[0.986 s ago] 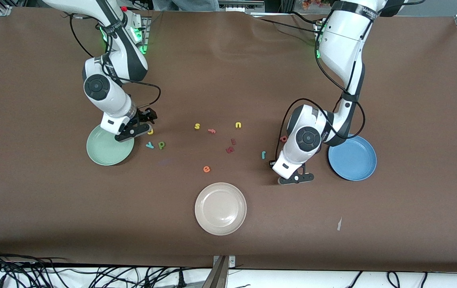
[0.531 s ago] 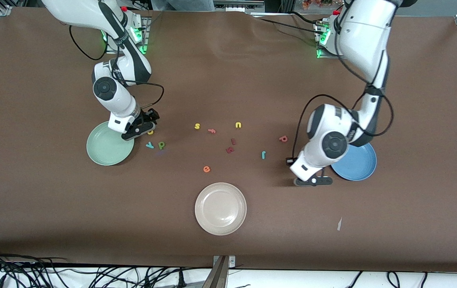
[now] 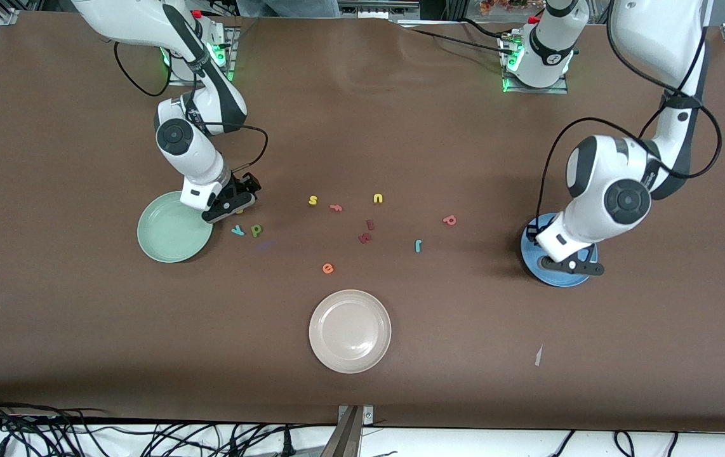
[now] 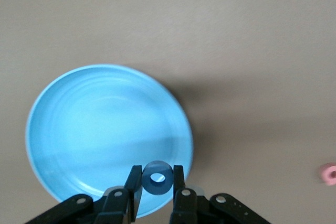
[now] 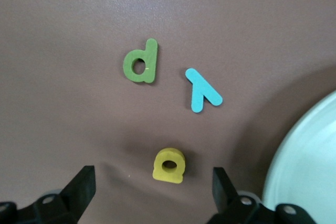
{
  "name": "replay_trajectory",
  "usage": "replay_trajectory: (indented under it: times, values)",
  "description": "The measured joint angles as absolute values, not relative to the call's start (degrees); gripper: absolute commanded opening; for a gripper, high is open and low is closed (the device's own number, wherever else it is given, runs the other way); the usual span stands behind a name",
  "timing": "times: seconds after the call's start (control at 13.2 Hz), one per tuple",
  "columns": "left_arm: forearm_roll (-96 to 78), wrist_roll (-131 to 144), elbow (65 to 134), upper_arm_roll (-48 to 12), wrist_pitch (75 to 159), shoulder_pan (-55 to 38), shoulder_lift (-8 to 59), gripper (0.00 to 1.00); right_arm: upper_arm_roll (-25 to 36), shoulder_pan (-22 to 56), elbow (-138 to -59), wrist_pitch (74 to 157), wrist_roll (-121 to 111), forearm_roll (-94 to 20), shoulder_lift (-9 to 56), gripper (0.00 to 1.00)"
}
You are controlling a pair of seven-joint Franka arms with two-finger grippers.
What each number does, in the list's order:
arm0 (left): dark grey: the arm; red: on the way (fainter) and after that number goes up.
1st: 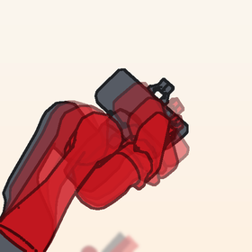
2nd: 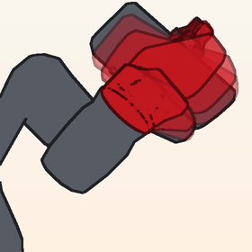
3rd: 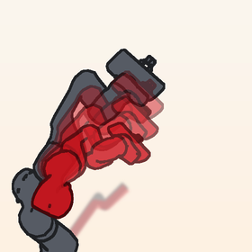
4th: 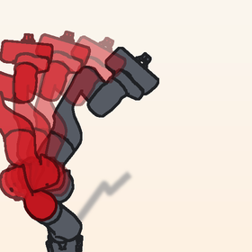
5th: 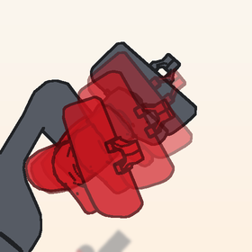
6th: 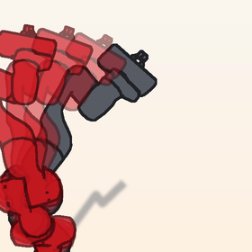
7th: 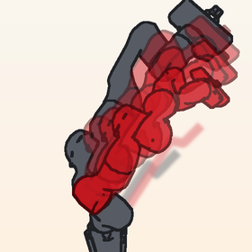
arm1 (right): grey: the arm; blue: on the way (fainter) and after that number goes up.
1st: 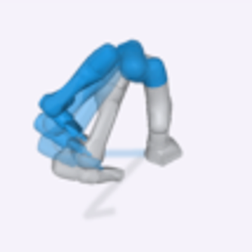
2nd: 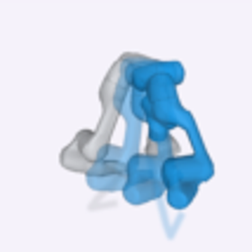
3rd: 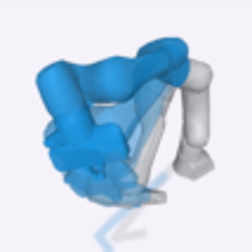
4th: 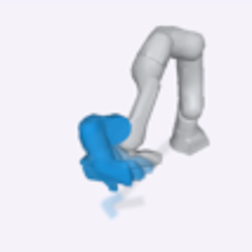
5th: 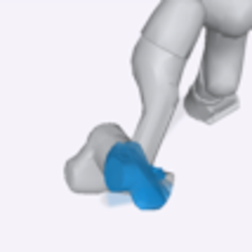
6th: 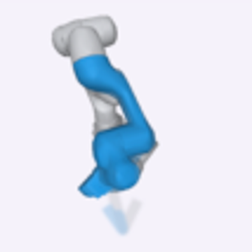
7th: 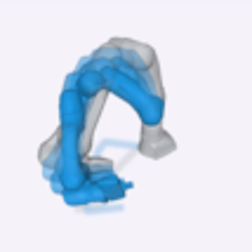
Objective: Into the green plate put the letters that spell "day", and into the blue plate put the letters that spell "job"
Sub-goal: 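Drop the blue o on the blue plate while the right gripper grasps yellow letter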
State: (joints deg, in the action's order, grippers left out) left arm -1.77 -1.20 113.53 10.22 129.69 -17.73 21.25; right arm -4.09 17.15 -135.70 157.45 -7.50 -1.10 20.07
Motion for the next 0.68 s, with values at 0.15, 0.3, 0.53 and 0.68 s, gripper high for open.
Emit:
replay_trajectory:
  times: [0.15,0.3,0.53,0.68]
  values:
    - [-1.1,-3.6,118.7,10.2,135.8,-16.4,19.9,0.43,-4.1,17.1,-135.7,158.2,-7.5,-1.1,20.5,0.83]
    - [-1.1,-5.9,121.2,10.1,139.5,-15.2,20.6,0.99,-4.1,17.1,-135.7,158.6,-7.5,-1.1,20.8,0.82]
    - [-1.1,-7.2,121.3,9.5,140.3,-14.7,21.5,1.0,-4.1,17.1,-135.7,159.1,-7.6,-1.1,21.1,0.69]
    - [-1.1,-7.4,120.3,5.8,138.6,-14.8,21.5,1.0,-4.1,16.6,-135.7,159.2,-8.8,-1.1,21.4,0.57]
